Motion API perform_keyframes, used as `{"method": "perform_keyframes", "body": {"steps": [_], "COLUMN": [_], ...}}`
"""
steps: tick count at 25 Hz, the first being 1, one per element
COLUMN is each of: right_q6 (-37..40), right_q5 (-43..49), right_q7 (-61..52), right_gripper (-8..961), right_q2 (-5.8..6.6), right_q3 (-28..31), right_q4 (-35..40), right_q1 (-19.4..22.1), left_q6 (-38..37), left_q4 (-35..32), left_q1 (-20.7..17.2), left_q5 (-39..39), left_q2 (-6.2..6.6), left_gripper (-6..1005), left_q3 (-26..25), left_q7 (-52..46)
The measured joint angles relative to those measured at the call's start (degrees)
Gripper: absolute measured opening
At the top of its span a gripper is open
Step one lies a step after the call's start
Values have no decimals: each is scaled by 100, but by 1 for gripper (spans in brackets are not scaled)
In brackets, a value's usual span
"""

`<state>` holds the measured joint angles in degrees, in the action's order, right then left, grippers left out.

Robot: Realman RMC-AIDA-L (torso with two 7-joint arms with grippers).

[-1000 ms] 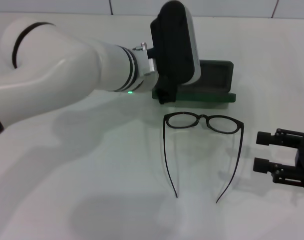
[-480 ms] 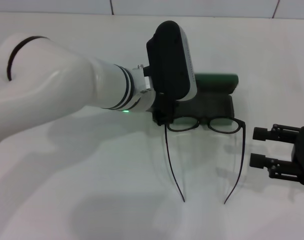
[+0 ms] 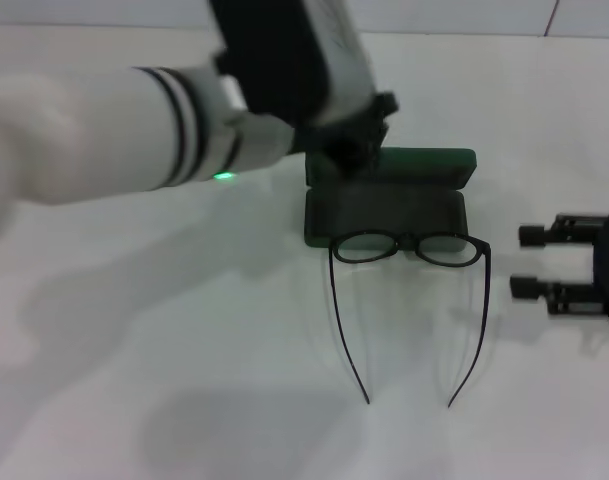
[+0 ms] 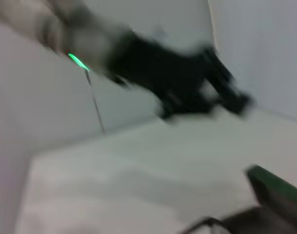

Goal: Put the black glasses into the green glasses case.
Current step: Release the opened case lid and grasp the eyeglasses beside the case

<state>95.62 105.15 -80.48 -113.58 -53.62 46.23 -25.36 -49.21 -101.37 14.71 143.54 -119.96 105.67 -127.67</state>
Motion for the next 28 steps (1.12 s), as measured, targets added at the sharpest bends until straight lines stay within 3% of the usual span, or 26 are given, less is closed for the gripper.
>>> {"method": "perform_keyframes", "body": {"steps": [3,6,9,10,12,16,20,23,25,27,28], "right_q6": [-145,-268,-368,-399,-557,-1051,-1467,-1638,-1677,-1677,-2074], "right_q5": [593,1389,2222,2411,2731,2822,2935,2979,2980,2980,2888], "right_q7": [-592,-1250,-1716,-1802,-2020,-2491,-3025,-3296,-3300,-3300,-3329], "right_gripper": [649,649,648,648,647,647,646,617,598,579,570], "right_q2": [21,-10,-139,-170,-215,-226,-226,-230,-239,-239,-257], "right_q3": [-13,-33,-83,-114,-360,-1268,-2093,-2359,-2383,-2383,-2742], "right_q4": [542,806,711,660,496,238,107,-218,-303,-303,-700], "right_q1": [-341,-986,-1779,-1951,-2346,-2832,-3137,-3452,-3519,-3519,-3804], "left_q6": [-6,-115,-605,-1211,-1480,-3053,-4127,-4689,-4864,-4864,-4946], "left_q4": [-486,-400,360,1086,1392,3300,5036,6374,7005,7005,7585], "left_q1": [-564,-1111,-1583,-1619,-1617,-1513,-1267,-1039,-933,-933,-863], "left_q5": [-1289,-2955,-4559,-5357,-5653,-7027,-7458,-7361,-7265,-7265,-7015], "left_q2": [14,31,24,30,34,26,42,49,64,64,99], "left_gripper": [10,10,9,9,9,9,40,48,47,47,47], "left_q3": [-306,-635,-1116,-1421,-1571,-2486,-3289,-3831,-3935,-3935,-3940], "left_q7": [297,1256,2620,3256,3506,4875,5677,6379,6927,6927,7429]}}
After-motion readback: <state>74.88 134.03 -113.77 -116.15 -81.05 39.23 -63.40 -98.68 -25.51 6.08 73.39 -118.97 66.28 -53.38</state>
